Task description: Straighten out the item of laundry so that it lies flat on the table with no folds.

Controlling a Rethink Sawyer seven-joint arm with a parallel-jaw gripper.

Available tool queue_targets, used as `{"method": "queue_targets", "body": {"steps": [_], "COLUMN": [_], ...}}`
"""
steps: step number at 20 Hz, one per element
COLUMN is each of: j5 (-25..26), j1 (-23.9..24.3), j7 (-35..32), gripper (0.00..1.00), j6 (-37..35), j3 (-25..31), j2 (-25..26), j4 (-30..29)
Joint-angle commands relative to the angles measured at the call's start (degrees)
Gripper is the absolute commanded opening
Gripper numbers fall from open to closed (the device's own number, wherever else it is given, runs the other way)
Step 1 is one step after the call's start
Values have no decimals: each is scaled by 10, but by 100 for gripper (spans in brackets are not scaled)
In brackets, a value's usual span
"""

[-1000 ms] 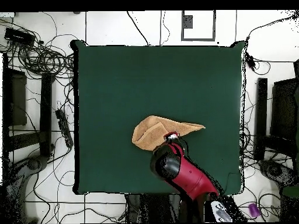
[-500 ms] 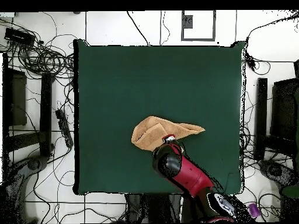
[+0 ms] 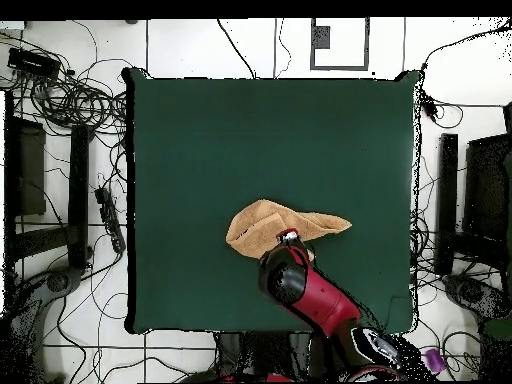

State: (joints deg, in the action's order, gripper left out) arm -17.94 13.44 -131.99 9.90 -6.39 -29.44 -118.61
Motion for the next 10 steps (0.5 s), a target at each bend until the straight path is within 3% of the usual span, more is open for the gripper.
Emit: {"method": "queue_targets", "body": {"steps": [1,5,10], "j5": [-33,-69,-86], "j1": [-29,-85,-192], "j7": [-125,-120,-153], "gripper": [0,0,0], "j6": [-52,-157,-311], "j3": [50,-3,-123], "j2": [4,-43,-70], "j4": [-44,-37,21]}}
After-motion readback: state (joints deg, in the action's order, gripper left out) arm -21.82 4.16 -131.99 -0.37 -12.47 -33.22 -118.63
